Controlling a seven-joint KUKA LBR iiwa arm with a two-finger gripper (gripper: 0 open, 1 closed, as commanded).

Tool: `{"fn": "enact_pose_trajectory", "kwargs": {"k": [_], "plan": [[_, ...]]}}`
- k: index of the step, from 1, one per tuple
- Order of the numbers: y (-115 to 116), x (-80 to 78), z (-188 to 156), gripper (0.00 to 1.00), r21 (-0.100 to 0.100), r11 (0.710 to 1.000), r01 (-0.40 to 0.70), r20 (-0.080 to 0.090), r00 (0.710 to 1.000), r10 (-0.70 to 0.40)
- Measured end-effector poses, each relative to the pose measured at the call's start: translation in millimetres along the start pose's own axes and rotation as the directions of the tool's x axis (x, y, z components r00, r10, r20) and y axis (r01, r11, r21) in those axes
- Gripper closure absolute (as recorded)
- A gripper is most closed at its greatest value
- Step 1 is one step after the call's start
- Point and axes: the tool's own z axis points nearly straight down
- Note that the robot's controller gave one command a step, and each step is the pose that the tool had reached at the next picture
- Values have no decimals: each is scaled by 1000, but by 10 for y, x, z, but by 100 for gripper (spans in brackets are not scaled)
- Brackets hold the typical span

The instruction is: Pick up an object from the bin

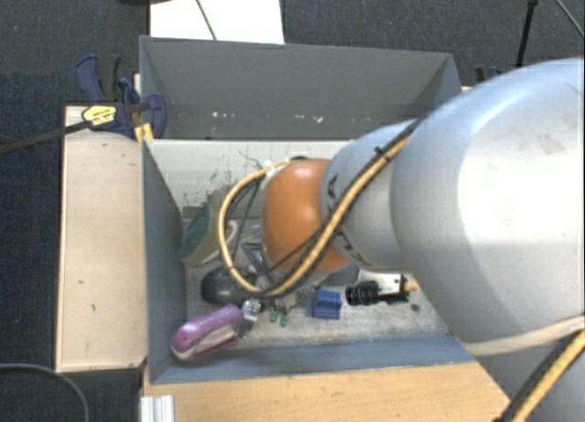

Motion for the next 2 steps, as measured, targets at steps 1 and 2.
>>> {"fn": "enact_pose_trajectory", "kwargs": {"k": [1, 2], "plan": [[265, -58, 2, 0, 1, 978, -210, 1, 978, 210], [268, -66, -6, 100, -1, 978, -208, 3, 978, 208]]}}
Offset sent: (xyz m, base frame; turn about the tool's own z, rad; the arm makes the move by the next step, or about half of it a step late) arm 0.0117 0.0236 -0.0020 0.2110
